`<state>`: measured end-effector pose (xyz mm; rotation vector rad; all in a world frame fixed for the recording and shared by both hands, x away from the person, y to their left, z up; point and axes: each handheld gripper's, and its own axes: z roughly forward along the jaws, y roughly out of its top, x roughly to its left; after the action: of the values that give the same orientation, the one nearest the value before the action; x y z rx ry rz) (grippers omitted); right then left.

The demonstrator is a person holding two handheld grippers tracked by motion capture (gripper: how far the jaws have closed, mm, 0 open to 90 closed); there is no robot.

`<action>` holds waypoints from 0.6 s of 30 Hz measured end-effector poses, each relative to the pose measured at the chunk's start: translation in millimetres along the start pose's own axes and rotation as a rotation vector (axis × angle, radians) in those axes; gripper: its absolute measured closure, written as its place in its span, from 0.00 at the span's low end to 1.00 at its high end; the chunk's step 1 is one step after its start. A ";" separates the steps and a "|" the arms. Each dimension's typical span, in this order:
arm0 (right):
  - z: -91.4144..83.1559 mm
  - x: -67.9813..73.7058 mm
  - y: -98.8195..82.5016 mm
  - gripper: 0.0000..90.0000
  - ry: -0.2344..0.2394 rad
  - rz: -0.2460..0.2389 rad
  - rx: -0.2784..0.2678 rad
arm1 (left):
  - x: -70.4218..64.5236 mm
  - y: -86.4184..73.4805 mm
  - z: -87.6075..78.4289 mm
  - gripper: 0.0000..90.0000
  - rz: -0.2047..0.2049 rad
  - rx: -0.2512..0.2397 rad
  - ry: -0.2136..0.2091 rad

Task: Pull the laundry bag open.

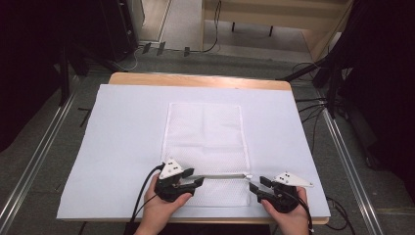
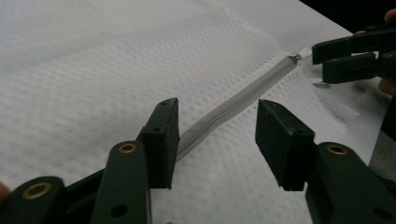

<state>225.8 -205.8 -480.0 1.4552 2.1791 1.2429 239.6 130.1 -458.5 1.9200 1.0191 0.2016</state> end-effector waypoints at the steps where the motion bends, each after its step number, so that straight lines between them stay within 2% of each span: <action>1: 0.0 0.0 0.0 0.54 0.000 0.000 0.000 | -4.2 1.2 5.7 0.57 0.000 0.014 -0.016; 4: 5.9 1.8 2.3 0.54 0.011 -0.012 0.001 | -17.7 6.4 20.8 0.65 0.010 0.049 -0.043; 8: 15.6 6.4 4.4 0.54 0.025 -0.031 0.011 | -33.4 17.9 36.1 0.78 0.023 0.065 -0.087; 9: 19.8 10.2 4.2 0.55 0.024 -0.051 0.015 | -37.0 21.3 39.2 0.83 0.030 0.071 -0.090; 10: 19.8 10.2 4.2 0.55 0.024 -0.051 0.015 | -39.9 24.4 42.1 0.83 0.032 0.074 -0.096; 12: 22.2 15.1 2.8 0.57 -0.013 -0.085 0.015 | -44.2 29.8 47.0 0.87 0.032 0.078 -0.105; 14: 22.5 17.5 1.7 0.63 -0.033 -0.103 0.009 | -48.0 33.9 51.7 0.87 0.035 0.086 -0.111; 18: 22.0 20.3 -0.1 0.83 -0.072 -0.120 0.006 | -55.0 37.1 60.5 0.86 0.042 0.097 -0.117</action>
<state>229.4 -177.3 -488.6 1.3286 2.1895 1.1272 256.3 42.4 -449.2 2.0170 0.9261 0.0635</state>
